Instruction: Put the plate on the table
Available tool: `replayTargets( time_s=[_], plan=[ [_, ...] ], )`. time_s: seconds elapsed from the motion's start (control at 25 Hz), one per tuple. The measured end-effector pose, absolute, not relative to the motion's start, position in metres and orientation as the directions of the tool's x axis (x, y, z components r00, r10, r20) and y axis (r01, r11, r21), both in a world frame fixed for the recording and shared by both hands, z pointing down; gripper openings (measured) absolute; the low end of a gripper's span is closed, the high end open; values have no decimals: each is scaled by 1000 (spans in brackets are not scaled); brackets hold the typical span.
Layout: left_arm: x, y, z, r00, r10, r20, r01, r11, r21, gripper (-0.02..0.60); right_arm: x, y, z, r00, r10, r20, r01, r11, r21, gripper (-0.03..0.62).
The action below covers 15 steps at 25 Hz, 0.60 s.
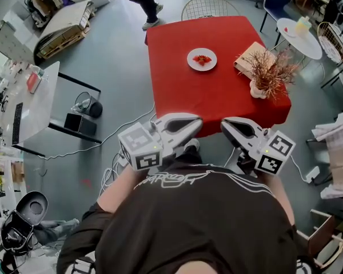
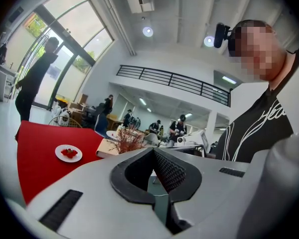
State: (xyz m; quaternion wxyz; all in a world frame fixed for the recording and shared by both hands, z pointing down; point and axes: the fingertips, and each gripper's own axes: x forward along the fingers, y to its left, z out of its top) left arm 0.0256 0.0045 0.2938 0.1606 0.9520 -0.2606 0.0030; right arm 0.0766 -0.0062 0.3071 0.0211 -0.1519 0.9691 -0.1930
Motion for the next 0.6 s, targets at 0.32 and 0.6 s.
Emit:
replayTargets(
  time_s=[0.32, 0.6],
  plan=[
    [26, 2, 300, 865, -493, 90, -495, -812, 309, 8, 79, -8, 313, -951, -309, 27, -296, 876, -381, 8],
    [17, -8, 306, 863, -497, 94, -500, -809, 309, 6, 72, -19, 320, -948, -315, 37, -304, 871, -385, 6]
  ],
)
